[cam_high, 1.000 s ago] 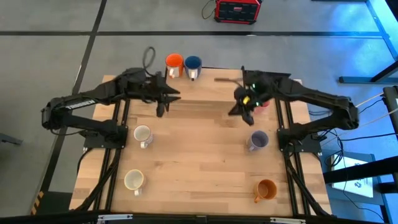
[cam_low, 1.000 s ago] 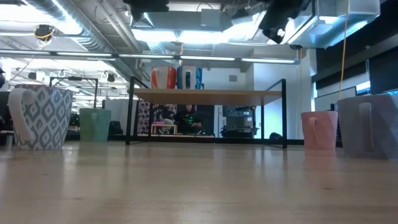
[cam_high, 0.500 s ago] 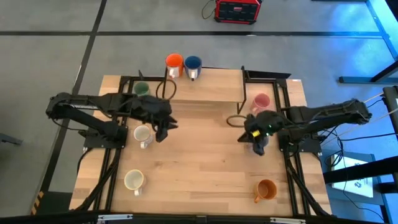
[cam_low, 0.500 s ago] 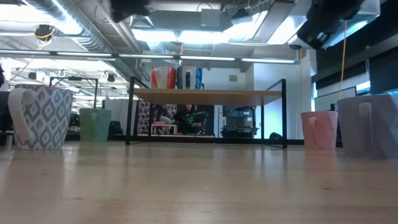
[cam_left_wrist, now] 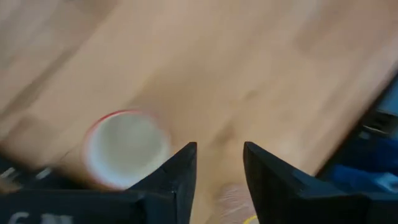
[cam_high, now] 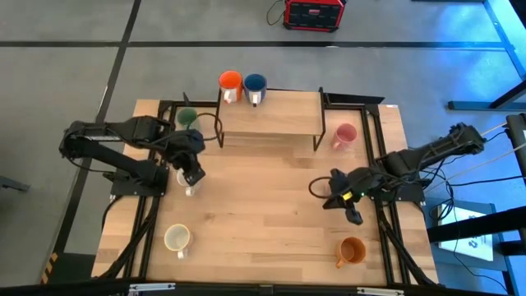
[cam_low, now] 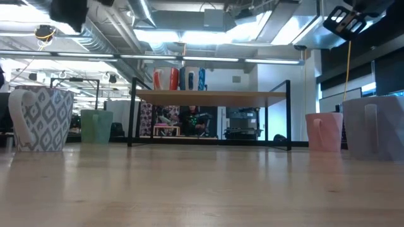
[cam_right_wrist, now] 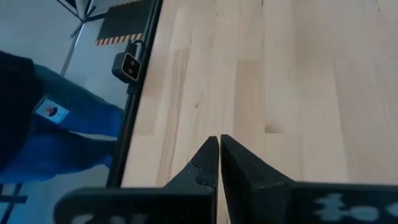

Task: Place coffee mugs
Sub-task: Put the gray pattern mug on the shelf

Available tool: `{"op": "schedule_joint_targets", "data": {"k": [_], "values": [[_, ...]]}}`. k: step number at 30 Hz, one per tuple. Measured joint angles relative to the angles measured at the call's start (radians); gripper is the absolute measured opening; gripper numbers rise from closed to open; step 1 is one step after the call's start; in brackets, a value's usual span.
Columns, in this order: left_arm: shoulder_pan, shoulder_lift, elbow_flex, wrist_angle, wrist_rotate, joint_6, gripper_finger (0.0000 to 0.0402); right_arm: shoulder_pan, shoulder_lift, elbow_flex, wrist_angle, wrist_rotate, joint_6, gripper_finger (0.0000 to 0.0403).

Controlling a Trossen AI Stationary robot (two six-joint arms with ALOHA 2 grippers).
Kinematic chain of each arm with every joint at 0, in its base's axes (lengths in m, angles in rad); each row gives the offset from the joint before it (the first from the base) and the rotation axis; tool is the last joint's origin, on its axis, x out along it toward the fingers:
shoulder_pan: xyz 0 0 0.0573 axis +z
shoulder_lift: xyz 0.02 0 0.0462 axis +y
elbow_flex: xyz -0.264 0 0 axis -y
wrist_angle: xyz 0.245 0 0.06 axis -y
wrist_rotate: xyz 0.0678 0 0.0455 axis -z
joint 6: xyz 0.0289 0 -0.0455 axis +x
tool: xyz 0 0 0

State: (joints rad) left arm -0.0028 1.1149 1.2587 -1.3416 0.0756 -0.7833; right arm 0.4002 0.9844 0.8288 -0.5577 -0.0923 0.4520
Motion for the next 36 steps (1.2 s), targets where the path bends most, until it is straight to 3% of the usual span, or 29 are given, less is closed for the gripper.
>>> {"op": "schedule_joint_targets", "data": {"k": [6,13,26,36], "values": [[0.126,0.005,0.0,-0.142,-0.059,0.004,0.0177,0.041,0.0,0.0,-0.001,0.095,0.038,0.0007],[0.156,-0.001,-0.084,-0.191,-0.107,0.032,0.0181,0.039,0.0,0.0,0.001,0.138,0.049,0.0007],[0.174,0.01,-0.381,-0.012,-0.031,0.119,0.018,0.038,0.001,0.0,0.003,0.216,0.049,0.0007],[0.174,0.01,-0.459,0.093,-0.062,0.135,0.0171,0.038,0.001,0.0,0.003,0.234,0.048,0.0007]]}}
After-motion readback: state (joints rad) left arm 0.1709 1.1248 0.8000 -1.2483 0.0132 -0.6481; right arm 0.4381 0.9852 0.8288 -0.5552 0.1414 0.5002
